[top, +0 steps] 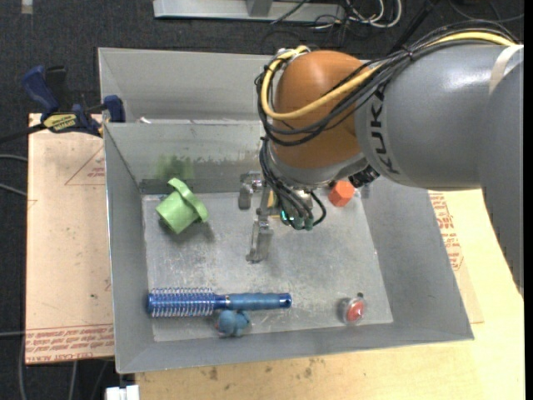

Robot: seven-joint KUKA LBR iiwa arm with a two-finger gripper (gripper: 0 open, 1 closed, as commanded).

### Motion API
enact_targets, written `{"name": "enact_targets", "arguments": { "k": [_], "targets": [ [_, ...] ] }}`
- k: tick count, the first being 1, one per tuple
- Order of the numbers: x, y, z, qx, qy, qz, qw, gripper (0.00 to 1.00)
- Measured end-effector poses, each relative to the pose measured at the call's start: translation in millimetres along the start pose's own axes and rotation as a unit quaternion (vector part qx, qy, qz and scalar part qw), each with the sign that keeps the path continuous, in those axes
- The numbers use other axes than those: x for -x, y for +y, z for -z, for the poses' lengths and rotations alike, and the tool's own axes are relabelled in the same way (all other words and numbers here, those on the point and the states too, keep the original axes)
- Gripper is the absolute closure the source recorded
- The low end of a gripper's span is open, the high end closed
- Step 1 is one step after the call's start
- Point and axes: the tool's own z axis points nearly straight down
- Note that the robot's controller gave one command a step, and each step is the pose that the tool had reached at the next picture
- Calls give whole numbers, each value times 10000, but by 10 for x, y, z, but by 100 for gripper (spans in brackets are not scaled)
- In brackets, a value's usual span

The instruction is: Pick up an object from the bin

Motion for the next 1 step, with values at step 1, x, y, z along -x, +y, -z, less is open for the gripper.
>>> {"name": "enact_targets", "arguments": {
  "k": [1],
  "targets": [
    [-651,258,-1233,3,1,-644,9979,0]
  ]
}}
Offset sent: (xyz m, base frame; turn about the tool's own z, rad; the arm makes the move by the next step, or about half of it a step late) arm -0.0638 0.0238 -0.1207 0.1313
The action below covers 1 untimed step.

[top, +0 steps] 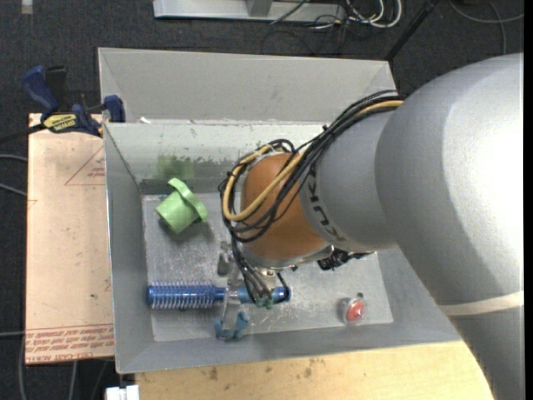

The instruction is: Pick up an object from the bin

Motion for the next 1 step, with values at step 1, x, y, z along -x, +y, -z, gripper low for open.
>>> {"name": "enact_targets", "arguments": {
  "k": [1],
  "targets": [
    [28,-9,25,8,-38,-15,10000,100]
  ]
}}
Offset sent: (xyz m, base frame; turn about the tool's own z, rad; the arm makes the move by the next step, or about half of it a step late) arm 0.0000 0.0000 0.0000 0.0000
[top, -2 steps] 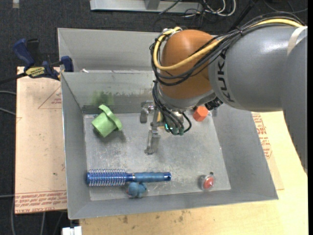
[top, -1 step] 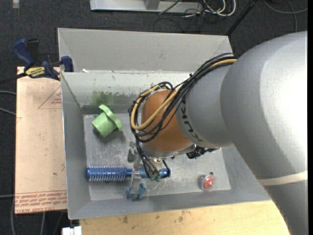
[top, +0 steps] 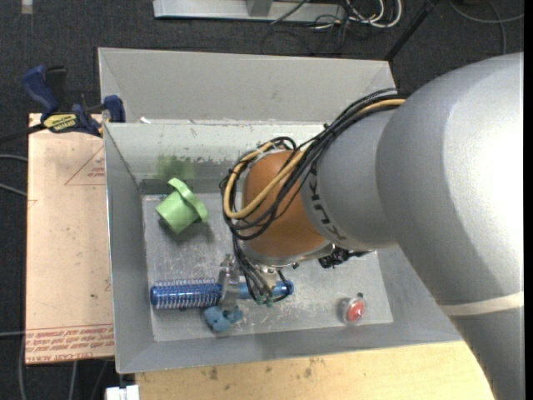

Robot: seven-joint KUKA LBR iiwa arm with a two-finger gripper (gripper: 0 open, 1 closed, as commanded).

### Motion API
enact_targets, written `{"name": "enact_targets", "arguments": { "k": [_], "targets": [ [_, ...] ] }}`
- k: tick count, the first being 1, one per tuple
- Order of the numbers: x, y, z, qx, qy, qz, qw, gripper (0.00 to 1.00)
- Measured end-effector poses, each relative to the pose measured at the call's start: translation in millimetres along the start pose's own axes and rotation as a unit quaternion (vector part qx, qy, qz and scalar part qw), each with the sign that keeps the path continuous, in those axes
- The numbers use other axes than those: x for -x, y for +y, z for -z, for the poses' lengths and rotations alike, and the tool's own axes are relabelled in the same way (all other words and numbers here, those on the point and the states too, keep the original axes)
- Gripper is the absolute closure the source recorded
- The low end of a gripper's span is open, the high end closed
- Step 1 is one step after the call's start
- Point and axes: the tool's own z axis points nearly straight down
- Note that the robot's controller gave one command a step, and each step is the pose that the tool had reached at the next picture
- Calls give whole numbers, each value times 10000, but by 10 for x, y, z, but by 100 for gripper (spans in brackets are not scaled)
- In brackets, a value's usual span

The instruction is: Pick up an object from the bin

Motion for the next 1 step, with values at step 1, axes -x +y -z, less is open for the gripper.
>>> {"name": "enact_targets", "arguments": {
  "k": [1],
  "targets": [
    [236,281,1345,13,-36,-309,9995,100]
  ]
}}
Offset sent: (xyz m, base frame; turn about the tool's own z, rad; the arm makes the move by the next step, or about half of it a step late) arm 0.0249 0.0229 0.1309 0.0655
